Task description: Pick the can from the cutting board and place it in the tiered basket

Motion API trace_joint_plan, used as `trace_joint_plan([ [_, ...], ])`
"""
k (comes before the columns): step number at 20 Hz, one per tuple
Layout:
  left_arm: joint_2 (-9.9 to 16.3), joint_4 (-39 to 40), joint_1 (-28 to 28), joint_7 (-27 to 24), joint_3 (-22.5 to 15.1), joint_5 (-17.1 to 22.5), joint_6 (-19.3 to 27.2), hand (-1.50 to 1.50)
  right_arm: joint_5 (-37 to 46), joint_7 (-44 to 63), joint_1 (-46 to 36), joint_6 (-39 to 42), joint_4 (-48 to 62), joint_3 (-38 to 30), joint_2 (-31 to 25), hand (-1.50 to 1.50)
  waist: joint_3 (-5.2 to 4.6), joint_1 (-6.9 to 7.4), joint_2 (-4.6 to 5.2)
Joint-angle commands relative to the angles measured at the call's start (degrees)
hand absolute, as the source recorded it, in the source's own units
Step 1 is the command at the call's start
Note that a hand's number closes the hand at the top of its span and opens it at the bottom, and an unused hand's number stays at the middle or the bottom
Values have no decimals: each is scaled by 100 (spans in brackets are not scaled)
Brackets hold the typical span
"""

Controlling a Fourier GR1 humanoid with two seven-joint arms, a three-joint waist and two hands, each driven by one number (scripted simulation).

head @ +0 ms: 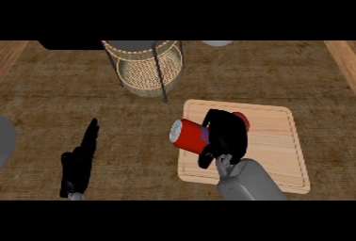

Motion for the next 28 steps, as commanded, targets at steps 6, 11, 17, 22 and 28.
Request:
trace_joint_plan([
  [6,-55,108,169,-7,37,23,-78,0,-266,1260,-1107,-743,-1788,-11,37,150,-33,-45,-12],
  [11,-156,231,110,144,70,-79,64,0,426,1376,-1783,329,-2759,-194,37,150,-33,-142,-13],
  [17,-261,315,140,-48,-29,-153,-42,0,44,1855,-3397,1003,-2175,-716,36,150,-42,-61,-2],
  [22,-223,-29,280,209,-99,-298,105,0,41,1865,-3989,809,-1401,-1035,36,150,-37,7,-4],
  [28,-108,50,327,24,107,-135,-168,0,-56,1534,-4767,179,10,-1559,37,150,-41,106,32],
])
